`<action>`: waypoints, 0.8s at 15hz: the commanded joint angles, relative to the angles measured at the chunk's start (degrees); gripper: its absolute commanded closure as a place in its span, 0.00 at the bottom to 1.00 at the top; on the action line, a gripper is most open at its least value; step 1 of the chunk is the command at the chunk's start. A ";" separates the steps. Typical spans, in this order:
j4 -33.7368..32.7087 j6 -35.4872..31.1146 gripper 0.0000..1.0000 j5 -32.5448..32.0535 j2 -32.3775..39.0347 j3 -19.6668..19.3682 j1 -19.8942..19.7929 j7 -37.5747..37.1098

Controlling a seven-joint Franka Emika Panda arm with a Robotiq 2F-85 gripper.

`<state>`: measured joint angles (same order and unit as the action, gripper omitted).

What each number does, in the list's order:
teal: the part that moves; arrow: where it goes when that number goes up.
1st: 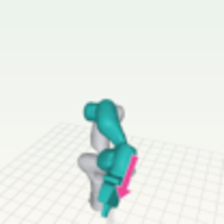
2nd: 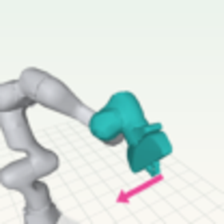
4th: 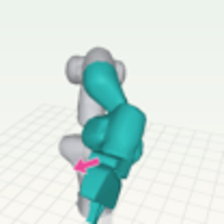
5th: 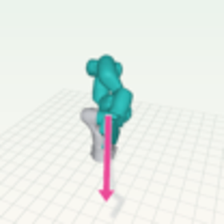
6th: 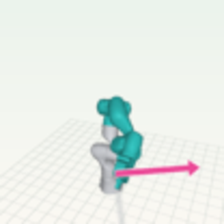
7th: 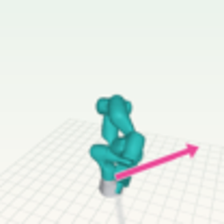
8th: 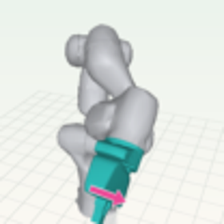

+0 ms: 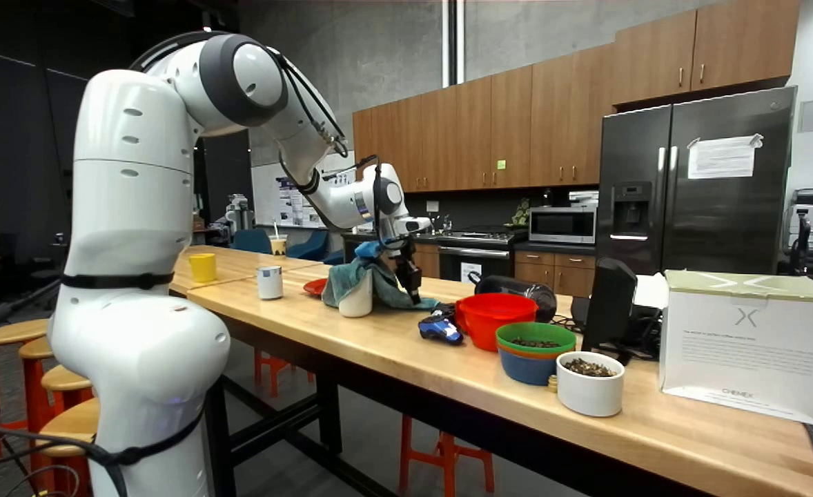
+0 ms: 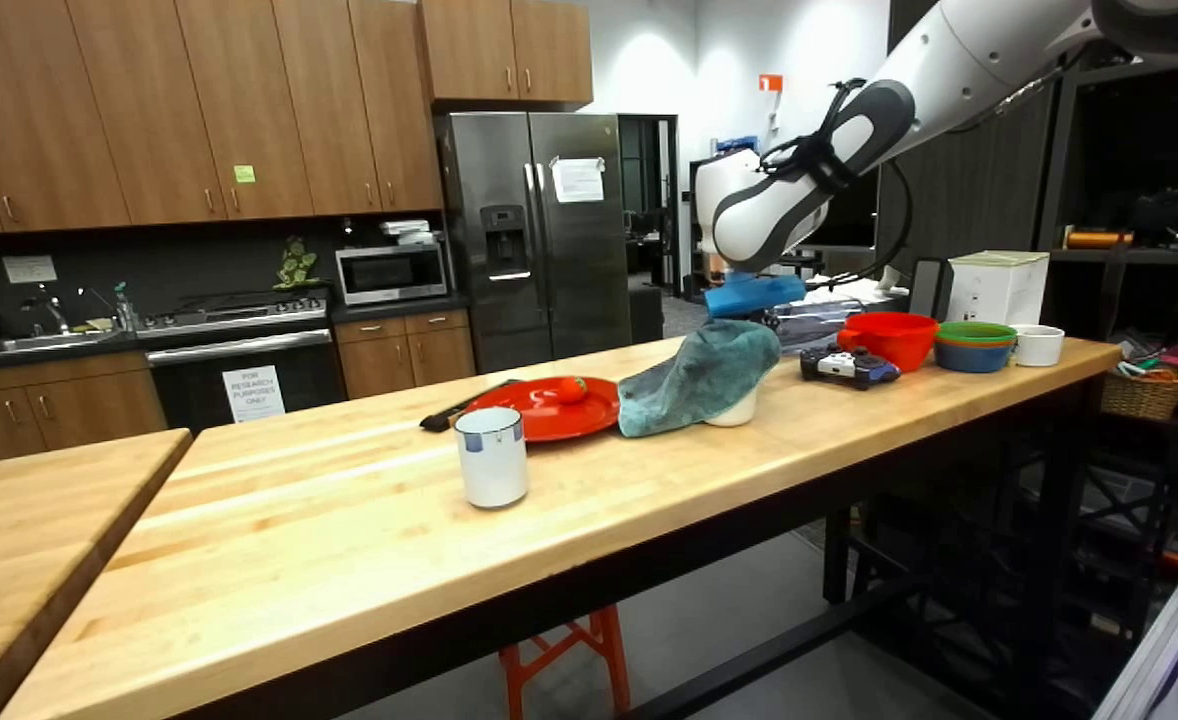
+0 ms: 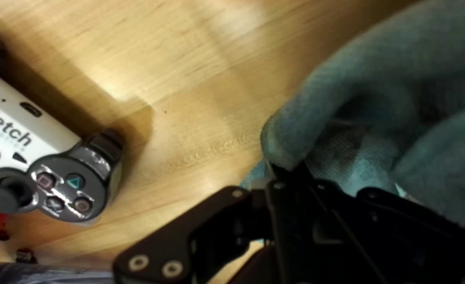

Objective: Put the blue towel on the plate

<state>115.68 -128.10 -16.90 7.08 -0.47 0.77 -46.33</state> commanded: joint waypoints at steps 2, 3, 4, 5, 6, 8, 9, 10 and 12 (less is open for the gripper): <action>-2.66 0.43 0.90 -0.18 -2.45 -0.37 0.88 0.75; -3.55 0.41 0.89 -0.14 -2.83 -0.21 1.01 1.07; -4.27 0.31 0.89 -0.16 -3.15 -0.07 1.14 1.25; -4.97 0.14 0.85 -0.06 -3.46 0.09 1.28 1.60; -5.56 0.20 0.71 -0.31 -3.67 0.18 1.42 1.84; -6.23 0.30 0.55 -0.36 -4.02 0.35 1.62 2.09; -6.52 0.58 0.49 -0.46 -4.11 0.44 1.72 2.13; -6.30 0.08 0.43 -0.02 -3.33 0.37 1.66 1.13; -6.34 0.09 0.55 -0.02 -3.35 0.43 1.70 1.09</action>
<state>109.45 -128.13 -16.98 3.72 -0.05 2.49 -45.31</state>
